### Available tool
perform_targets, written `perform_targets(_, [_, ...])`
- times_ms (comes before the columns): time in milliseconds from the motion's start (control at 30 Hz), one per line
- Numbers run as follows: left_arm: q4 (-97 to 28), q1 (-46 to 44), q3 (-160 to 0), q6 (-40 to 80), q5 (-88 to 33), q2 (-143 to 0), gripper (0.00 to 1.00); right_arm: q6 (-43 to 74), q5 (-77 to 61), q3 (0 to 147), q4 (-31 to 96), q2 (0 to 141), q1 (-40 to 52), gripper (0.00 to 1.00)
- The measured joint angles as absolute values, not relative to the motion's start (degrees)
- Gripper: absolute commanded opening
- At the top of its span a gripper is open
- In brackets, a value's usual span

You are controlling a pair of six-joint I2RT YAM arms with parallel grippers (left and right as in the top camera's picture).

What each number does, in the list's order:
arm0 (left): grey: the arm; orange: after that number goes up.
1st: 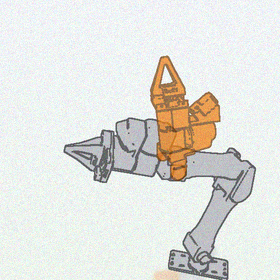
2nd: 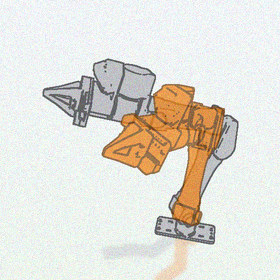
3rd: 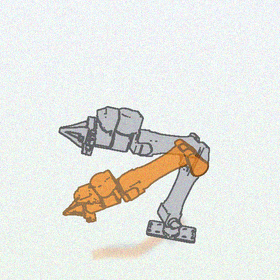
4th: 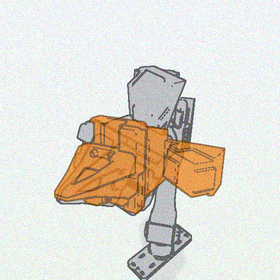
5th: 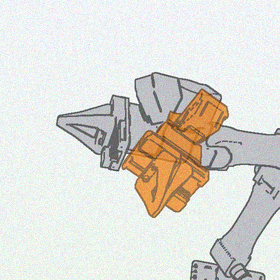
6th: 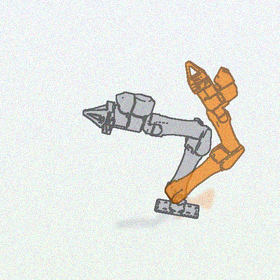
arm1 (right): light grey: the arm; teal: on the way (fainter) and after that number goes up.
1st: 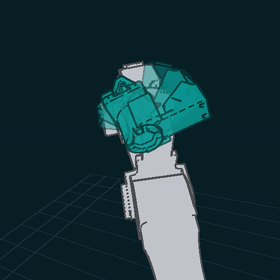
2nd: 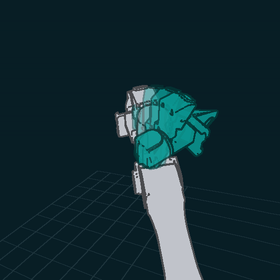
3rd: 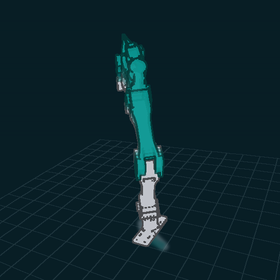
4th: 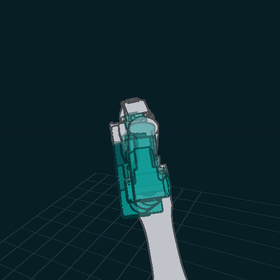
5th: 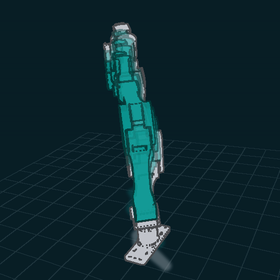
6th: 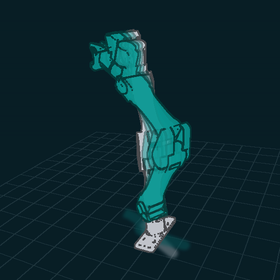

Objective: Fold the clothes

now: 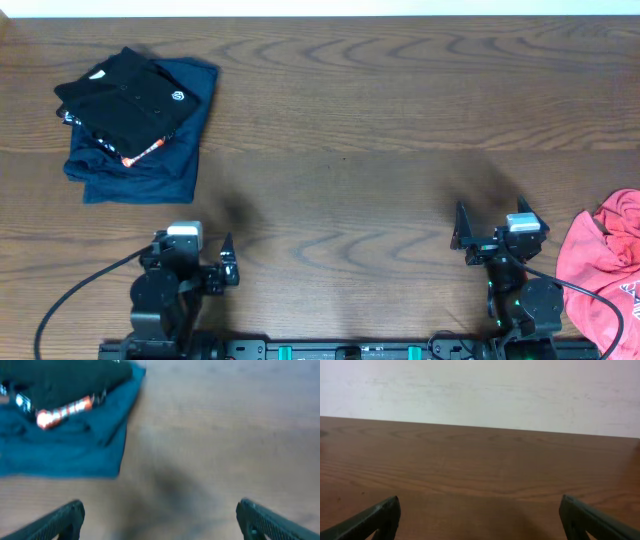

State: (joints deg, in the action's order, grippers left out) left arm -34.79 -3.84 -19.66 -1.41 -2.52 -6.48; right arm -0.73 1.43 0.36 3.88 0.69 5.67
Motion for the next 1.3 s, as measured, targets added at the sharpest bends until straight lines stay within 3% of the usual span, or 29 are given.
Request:
perform_targets(367, [-2.7, -3.8, -1.8, -1.8, -1.2, -1.2, 0.98, -0.7, 1.4, 0.4, 3.9, 0.7, 5.7, 0.99])
perform_targets(1300, [-1.9, -2.0, -1.3, -4.6, -0.9, -0.6, 0.98, -0.7, 1.4, 0.4, 3.9, 0.7, 5.7, 0.99])
